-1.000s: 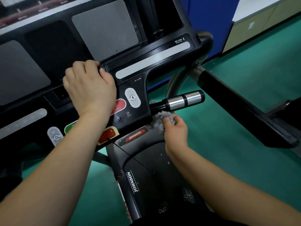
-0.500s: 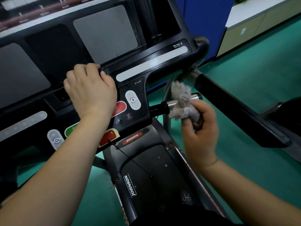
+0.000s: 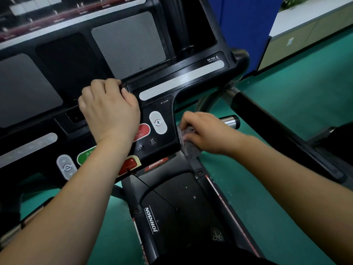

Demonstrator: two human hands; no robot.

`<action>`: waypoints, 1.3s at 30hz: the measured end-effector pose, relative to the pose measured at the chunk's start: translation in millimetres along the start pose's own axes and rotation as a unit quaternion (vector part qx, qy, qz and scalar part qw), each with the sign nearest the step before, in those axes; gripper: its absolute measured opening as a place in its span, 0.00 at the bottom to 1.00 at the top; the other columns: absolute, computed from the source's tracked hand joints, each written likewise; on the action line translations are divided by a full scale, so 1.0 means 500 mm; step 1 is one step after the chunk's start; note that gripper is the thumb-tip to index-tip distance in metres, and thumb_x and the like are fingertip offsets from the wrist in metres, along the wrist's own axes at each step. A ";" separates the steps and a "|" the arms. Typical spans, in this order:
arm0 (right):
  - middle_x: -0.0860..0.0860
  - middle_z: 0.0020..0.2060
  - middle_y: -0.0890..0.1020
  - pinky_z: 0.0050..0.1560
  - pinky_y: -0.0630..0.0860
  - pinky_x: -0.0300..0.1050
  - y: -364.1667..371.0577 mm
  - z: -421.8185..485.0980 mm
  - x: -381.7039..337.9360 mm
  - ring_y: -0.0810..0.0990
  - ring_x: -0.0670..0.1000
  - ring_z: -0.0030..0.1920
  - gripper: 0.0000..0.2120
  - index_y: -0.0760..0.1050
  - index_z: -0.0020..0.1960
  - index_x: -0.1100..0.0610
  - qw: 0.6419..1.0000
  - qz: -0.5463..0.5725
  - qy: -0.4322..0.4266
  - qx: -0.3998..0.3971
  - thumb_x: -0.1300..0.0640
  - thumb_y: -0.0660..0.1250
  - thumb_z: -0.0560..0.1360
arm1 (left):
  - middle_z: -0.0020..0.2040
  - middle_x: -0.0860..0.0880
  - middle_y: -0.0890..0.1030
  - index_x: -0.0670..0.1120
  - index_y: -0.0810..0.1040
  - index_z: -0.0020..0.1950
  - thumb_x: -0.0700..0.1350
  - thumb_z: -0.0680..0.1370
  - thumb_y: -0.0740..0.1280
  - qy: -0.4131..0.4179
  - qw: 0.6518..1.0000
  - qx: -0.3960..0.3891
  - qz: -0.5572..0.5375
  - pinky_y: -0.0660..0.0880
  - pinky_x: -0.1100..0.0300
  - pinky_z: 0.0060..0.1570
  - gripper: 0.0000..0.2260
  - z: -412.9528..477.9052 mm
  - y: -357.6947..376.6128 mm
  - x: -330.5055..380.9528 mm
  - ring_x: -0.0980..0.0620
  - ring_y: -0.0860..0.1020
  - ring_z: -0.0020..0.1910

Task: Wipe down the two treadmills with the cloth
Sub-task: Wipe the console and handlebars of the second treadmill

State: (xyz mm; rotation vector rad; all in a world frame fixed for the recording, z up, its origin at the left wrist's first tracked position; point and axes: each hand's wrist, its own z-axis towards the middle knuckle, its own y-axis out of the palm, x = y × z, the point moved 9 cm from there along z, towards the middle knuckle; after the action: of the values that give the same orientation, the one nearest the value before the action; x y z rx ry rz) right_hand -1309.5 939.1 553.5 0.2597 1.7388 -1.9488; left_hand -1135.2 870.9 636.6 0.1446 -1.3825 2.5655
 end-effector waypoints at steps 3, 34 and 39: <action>0.51 0.47 0.78 0.47 0.68 0.43 0.008 0.034 0.024 0.77 0.56 0.54 0.08 0.71 0.52 0.50 0.990 0.016 0.060 -0.126 0.49 0.65 0.77 | 0.58 0.43 0.75 0.46 0.76 0.60 0.49 0.77 0.55 0.000 1.000 0.001 0.000 0.63 0.48 0.62 0.17 0.000 -0.002 0.001 0.40 0.70 0.59; 0.53 0.44 0.81 0.52 0.73 0.49 0.019 -0.012 0.004 0.78 0.58 0.47 0.21 0.78 0.53 0.57 0.983 -0.162 -0.080 0.036 0.50 0.74 0.64 | 0.57 0.45 0.76 0.47 0.77 0.60 0.50 0.77 0.56 -0.002 1.000 0.003 -0.011 0.62 0.49 0.63 0.17 -0.001 0.001 -0.003 0.42 0.70 0.58; 0.54 0.51 0.81 0.63 0.71 0.56 0.014 -0.053 0.018 0.78 0.57 0.54 0.26 0.78 0.59 0.59 0.977 -0.136 -0.103 0.129 0.50 0.77 0.63 | 0.58 0.45 0.76 0.47 0.77 0.60 0.50 0.77 0.56 -0.002 1.000 0.006 -0.018 0.62 0.49 0.63 0.17 -0.001 -0.003 -0.003 0.42 0.70 0.58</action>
State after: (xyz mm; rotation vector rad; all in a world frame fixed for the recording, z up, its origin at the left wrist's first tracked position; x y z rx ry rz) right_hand -1318.8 962.3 539.1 -0.0958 1.4491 -2.3082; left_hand -1133.4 871.8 637.2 0.1747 -1.3534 2.5468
